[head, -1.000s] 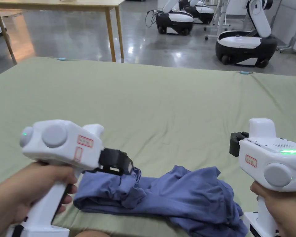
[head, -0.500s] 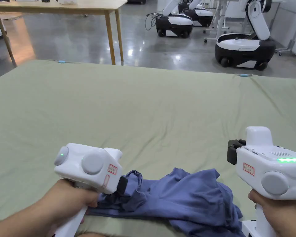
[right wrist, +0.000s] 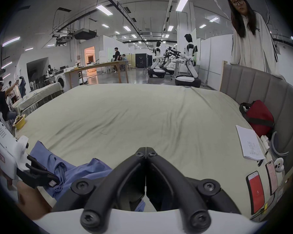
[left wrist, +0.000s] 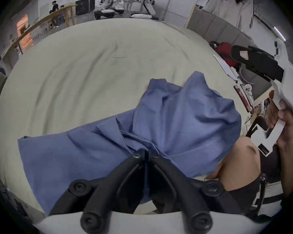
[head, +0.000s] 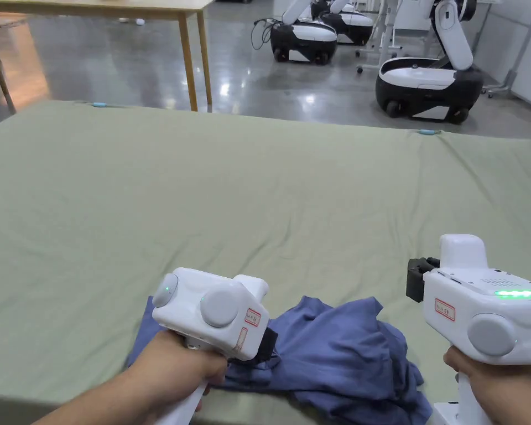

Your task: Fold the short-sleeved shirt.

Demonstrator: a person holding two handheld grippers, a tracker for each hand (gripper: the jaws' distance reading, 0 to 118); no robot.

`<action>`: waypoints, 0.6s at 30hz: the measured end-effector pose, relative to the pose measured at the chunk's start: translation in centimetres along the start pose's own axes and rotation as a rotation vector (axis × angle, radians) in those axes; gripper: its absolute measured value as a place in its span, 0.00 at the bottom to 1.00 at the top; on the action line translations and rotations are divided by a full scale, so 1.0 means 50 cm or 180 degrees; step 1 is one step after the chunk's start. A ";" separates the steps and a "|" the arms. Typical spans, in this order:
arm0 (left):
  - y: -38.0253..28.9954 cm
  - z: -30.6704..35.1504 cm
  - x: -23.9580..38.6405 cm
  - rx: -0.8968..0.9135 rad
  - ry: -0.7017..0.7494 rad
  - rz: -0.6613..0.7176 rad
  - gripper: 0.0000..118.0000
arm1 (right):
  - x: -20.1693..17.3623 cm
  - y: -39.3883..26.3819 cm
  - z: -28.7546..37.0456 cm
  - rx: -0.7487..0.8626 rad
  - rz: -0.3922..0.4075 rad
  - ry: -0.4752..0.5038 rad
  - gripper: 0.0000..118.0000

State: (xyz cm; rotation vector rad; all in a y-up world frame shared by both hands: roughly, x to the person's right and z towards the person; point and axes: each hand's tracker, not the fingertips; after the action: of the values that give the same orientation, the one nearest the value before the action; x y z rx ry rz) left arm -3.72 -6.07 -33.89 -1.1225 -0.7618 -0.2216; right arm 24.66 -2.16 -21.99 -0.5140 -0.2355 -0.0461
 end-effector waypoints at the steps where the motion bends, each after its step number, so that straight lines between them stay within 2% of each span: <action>1: -0.001 0.019 -0.015 0.0121 -0.0029 0.0022 0.03 | -0.001 0.001 0.001 0.0009 0.0016 0.0004 0.01; 3: 0.002 0.064 -0.051 0.0385 -0.0026 0.0132 0.10 | -0.004 0.007 0.000 0.0022 0.0028 0.0017 0.01; 4: 0.003 0.096 -0.077 0.0541 0.0008 0.0157 0.18 | -0.005 0.012 -0.001 0.0031 0.0025 0.0021 0.01; 6: 0.004 0.153 -0.134 0.0709 -0.0003 0.0190 0.85 | -0.009 0.021 0.001 0.0070 0.0017 0.0047 0.01; 7: -0.003 0.187 -0.147 0.0725 0.0028 0.0248 1.00 | -0.012 0.024 0.001 0.0082 0.0017 0.0062 0.01; 9: -0.021 0.221 -0.194 0.0901 0.0072 0.0219 1.00 | -0.020 0.028 0.001 0.0094 0.0035 0.0088 0.01; 12: -0.032 0.242 -0.204 0.0621 0.0138 0.0521 1.00 | -0.033 0.026 0.000 0.0110 0.0032 0.0136 0.01; 14: -0.052 0.225 -0.218 0.0422 0.0032 0.0782 1.00 | -0.040 0.022 -0.001 0.0101 0.0020 0.0162 0.01; 15: -0.062 0.183 -0.263 0.0318 0.0022 0.0926 1.00 | -0.043 0.021 -0.001 0.0095 0.0024 0.0169 0.01; 18: -0.092 0.136 -0.260 0.0176 -0.0078 0.1015 0.97 | -0.048 0.017 -0.002 0.0082 0.0049 0.0190 0.01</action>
State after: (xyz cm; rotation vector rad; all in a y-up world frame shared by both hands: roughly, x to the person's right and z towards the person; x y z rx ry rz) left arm -18.61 -4.87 -37.53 -1.1784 -0.5966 0.0813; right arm 22.46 -1.51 -23.06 -0.4882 -0.1734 -0.0432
